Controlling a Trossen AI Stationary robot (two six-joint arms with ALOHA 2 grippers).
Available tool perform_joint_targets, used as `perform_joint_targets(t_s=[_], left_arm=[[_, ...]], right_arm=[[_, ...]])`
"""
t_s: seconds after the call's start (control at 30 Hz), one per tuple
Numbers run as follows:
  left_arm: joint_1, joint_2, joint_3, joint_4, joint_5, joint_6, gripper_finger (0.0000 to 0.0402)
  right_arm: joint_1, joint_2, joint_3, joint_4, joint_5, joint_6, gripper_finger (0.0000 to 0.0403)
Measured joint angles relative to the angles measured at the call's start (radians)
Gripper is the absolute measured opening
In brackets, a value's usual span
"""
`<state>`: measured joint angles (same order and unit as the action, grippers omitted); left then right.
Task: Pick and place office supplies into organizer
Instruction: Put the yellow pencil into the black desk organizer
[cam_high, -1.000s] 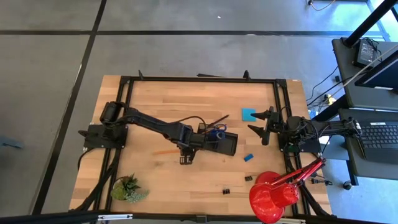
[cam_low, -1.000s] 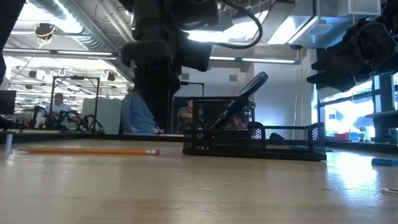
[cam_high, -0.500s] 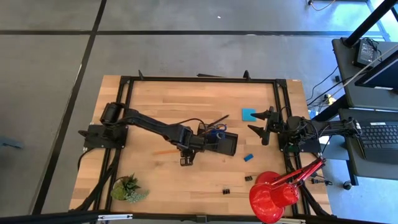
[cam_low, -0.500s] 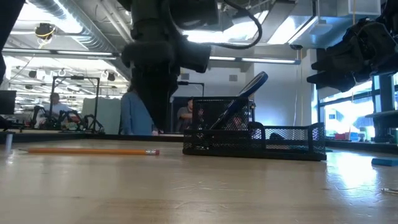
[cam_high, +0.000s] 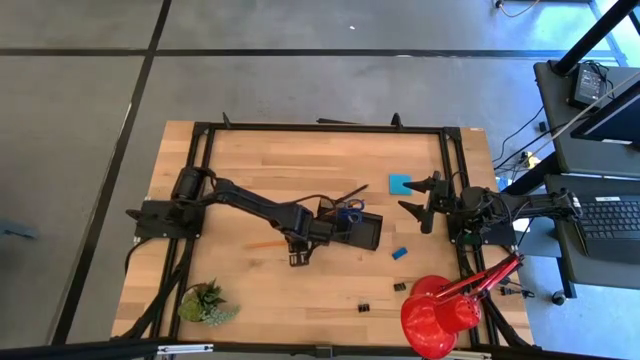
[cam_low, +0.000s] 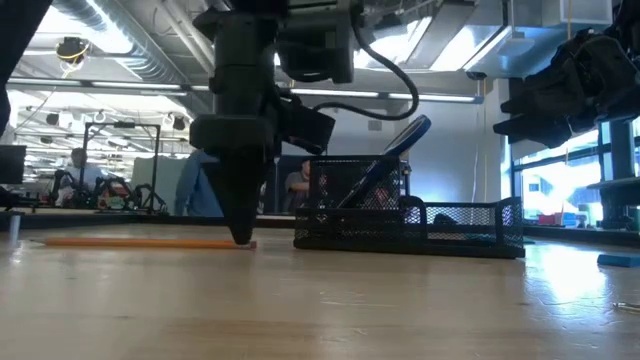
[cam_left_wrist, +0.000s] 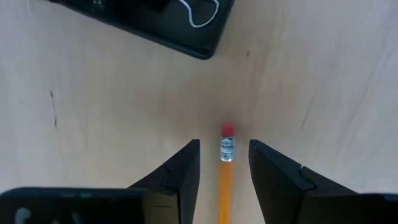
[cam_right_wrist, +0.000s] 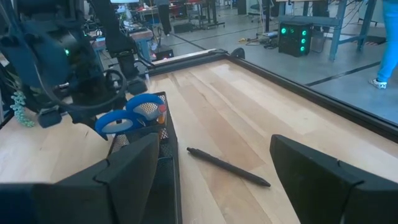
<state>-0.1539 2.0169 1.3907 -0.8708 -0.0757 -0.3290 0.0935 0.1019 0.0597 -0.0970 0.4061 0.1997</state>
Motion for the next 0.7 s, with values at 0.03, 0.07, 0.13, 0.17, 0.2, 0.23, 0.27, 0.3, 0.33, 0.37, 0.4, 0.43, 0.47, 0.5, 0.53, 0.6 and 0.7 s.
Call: perform_joint_targets(t_s=[0.03, 0.07, 0.13, 0.17, 0.2, 0.23, 0.27, 0.3, 0.33, 0.37, 0.4, 0.43, 0.47, 0.5, 0.53, 0.6, 0.7], left_arm=[[0.0, 0.002, 0.0, 0.002, 0.0, 0.0, 0.013], [0.0, 0.004, 0.0, 0.002, 0.001, -0.001, 0.013], [0.0, 0.005, 0.0, 0.002, 0.002, 0.0, 0.013], [0.0, 0.005, 0.0, 0.005, 0.0, 0.0, 0.013], [0.0, 0.006, 0.0, 0.01, 0.0, 0.0, 0.013], [0.0, 0.01, 0.001, 0.013, 0.0, 0.0, 0.0129], [-0.001, 0.013, 0.001, 0.013, 0.0, 0.0, 0.0129], [-0.002, 0.014, 0.001, 0.013, 0.0, 0.0, 0.0129], [-0.002, 0.02, 0.001, 0.014, 0.002, -0.001, 0.0129], [-0.002, 0.027, 0.005, 0.013, 0.01, -0.004, 0.0129], [-0.002, 0.032, 0.004, 0.009, 0.02, -0.008, 0.0129], [0.0, 0.045, 0.005, 0.004, 0.031, -0.008, 0.0129], [0.001, 0.054, 0.006, 0.003, 0.037, -0.008, 0.0129], [0.0, 0.06, 0.007, 0.004, 0.037, -0.008, 0.0129], [-0.001, 0.067, 0.008, 0.004, 0.034, -0.008, 0.0129], [-0.001, 0.071, 0.008, 0.001, 0.036, -0.008, 0.0129], [-0.001, 0.072, 0.008, -0.002, 0.035, -0.008, 0.0129]], right_arm=[[0.0, 0.0, 0.0, 0.0, 0.0, 0.0, 0.031], [0.0, 0.001, 0.0, 0.0, 0.0, 0.0, 0.031], [0.0, 0.001, 0.0, 0.0, 0.0, 0.0, 0.031], [0.0, 0.001, 0.0, 0.0, 0.0, 0.0, 0.031], [0.0, 0.001, 0.0, 0.0, 0.0, 0.0, 0.031], [0.0, 0.001, 0.0, 0.0, 0.0, -0.002, 0.031], [0.0, 0.001, 0.0, 0.0, 0.0, -0.002, 0.031], [0.0, 0.001, 0.0, 0.0, 0.0, -0.002, 0.031], [0.0, 0.001, 0.0, 0.0, 0.001, -0.002, 0.031], [0.0, 0.001, 0.0, 0.0, 0.001, -0.001, 0.031], [0.0, 0.001, 0.0, 0.0, 0.0, -0.001, 0.031], [0.0, 0.001, 0.0, 0.001, 0.001, -0.002, 0.031], [0.0, 0.001, 0.0, 0.001, 0.0, -0.002, 0.031], [0.0, 0.001, 0.0, 0.001, 0.001, -0.001, 0.031], [0.0, 0.001, 0.0, 0.001, 0.001, -0.001, 0.031], [0.0, 0.001, 0.0, 0.0, 0.001, -0.001, 0.031], [0.0, 0.001, 0.0, 0.001, 0.001, -0.002, 0.031]])
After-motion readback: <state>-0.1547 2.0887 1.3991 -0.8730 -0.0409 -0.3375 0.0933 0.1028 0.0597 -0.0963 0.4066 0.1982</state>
